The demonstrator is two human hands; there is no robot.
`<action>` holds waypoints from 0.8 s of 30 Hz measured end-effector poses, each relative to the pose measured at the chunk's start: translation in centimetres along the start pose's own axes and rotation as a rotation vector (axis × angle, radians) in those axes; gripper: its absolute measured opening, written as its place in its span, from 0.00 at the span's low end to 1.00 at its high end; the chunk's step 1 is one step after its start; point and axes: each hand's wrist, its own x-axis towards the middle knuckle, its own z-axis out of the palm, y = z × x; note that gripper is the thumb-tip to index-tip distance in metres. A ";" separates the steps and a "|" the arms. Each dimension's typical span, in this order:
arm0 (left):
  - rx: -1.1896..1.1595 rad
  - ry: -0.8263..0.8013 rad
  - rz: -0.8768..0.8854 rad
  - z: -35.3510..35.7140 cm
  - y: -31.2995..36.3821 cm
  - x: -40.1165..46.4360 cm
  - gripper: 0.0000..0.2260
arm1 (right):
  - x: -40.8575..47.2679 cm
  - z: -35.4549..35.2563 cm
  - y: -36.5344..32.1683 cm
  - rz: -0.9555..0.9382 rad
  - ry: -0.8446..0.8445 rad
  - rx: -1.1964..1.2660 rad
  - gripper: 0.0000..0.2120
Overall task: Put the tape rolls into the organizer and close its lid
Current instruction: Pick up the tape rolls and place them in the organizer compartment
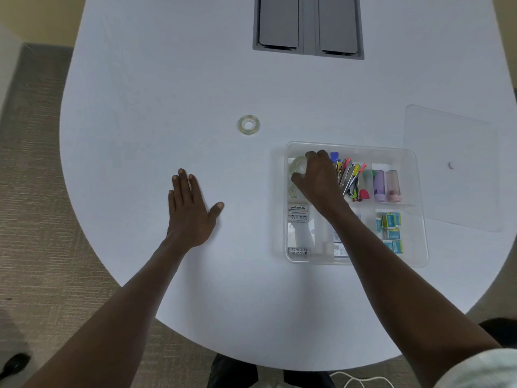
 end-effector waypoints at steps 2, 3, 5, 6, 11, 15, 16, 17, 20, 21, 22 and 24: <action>0.002 0.005 0.004 0.0 0.0 0.0 0.41 | -0.1 0.1 -0.1 -0.001 -0.009 -0.001 0.20; 0.001 0.007 0.005 0.1 -0.1 0.0 0.41 | -0.1 0.1 -0.1 -0.002 -0.012 -0.004 0.21; -0.001 0.008 0.006 0.1 -0.1 0.0 0.41 | -0.2 0.3 -0.3 -0.002 0.001 -0.010 0.23; -0.001 0.010 0.007 0.1 -0.1 0.0 0.41 | -0.2 0.4 -0.3 -0.004 0.015 -0.009 0.23; 0.011 0.013 0.003 0.1 0.0 0.0 0.40 | -0.3 0.7 -0.8 -0.007 0.074 -0.023 0.22; 0.016 0.022 0.009 0.1 0.0 -0.1 0.40 | -0.3 1.1 -0.7 -0.011 0.094 -0.049 0.21; 0.017 0.025 0.010 0.1 0.0 -0.1 0.40 | -0.3 1.2 -0.7 -0.014 0.092 -0.058 0.20; 0.017 0.027 0.009 0.1 0.1 -0.1 0.40 | -0.3 1.3 -0.7 -0.019 0.088 -0.072 0.18; 0.011 0.028 0.008 0.1 0.1 0.0 0.40 | -0.2 1.4 -0.6 -0.035 0.094 -0.103 0.17; 0.010 0.028 0.008 0.1 0.1 0.0 0.40 | -0.1 1.4 -0.5 -0.035 0.095 -0.094 0.17; 0.007 0.028 0.009 0.1 0.1 0.0 0.40 | -0.1 1.3 -0.5 -0.031 0.093 -0.078 0.18; 0.004 0.026 0.009 0.1 0.1 0.0 0.40 | 0.0 1.3 -0.4 -0.025 0.091 -0.065 0.19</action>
